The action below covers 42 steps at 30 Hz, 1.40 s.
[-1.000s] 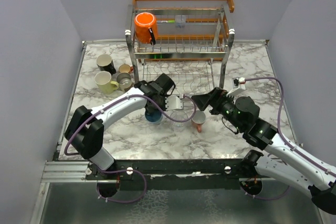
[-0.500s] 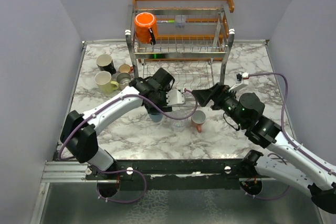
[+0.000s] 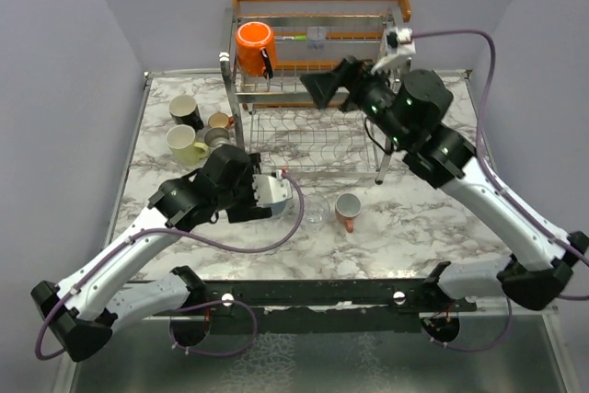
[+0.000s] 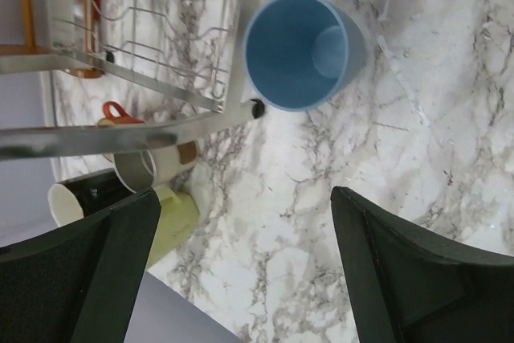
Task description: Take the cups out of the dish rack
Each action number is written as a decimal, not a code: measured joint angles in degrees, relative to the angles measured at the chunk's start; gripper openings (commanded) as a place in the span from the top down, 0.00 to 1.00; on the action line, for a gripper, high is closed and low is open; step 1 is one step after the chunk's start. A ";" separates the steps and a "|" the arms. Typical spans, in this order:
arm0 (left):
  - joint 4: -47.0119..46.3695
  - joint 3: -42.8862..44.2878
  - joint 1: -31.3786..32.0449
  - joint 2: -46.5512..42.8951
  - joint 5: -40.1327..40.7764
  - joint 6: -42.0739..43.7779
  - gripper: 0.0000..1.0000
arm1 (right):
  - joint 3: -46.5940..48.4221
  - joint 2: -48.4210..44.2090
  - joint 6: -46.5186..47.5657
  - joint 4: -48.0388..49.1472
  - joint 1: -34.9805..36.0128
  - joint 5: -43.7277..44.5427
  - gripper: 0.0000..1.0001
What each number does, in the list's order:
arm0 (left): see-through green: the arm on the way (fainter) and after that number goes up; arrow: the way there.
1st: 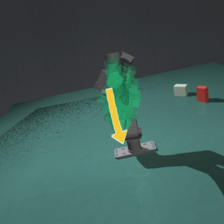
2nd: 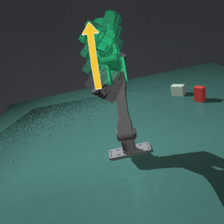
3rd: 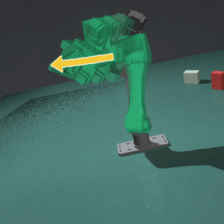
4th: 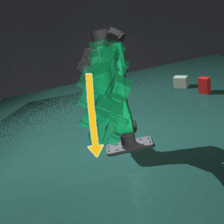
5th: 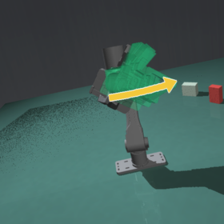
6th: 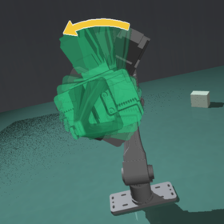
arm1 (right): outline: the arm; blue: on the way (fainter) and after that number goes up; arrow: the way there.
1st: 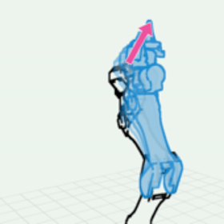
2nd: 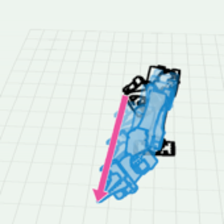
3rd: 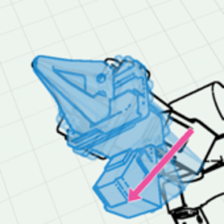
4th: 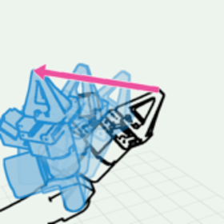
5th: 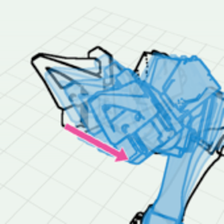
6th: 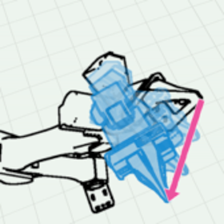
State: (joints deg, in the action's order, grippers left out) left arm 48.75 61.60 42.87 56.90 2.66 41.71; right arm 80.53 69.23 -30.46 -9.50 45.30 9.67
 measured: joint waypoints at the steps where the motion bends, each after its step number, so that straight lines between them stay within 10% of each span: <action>1: 0.22 -1.79 0.00 -1.42 0.02 -0.17 0.09 | 4.09 3.06 1.31 -0.59 0.00 0.00 0.01; 14: 2.84 -9.99 0.00 -12.02 0.83 -1.60 0.09 | 48.83 41.57 17.70 -16.81 0.00 0.00 0.15; 42: 3.28 -9.35 0.00 -14.47 0.83 -3.45 0.09 | 56.68 48.43 30.40 -20.74 -0.13 -2.03 0.95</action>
State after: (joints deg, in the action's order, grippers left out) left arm 52.03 52.25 42.87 42.44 3.49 38.26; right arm 137.21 117.67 -0.05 -30.24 45.17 7.64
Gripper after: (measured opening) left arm 0.906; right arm 0.190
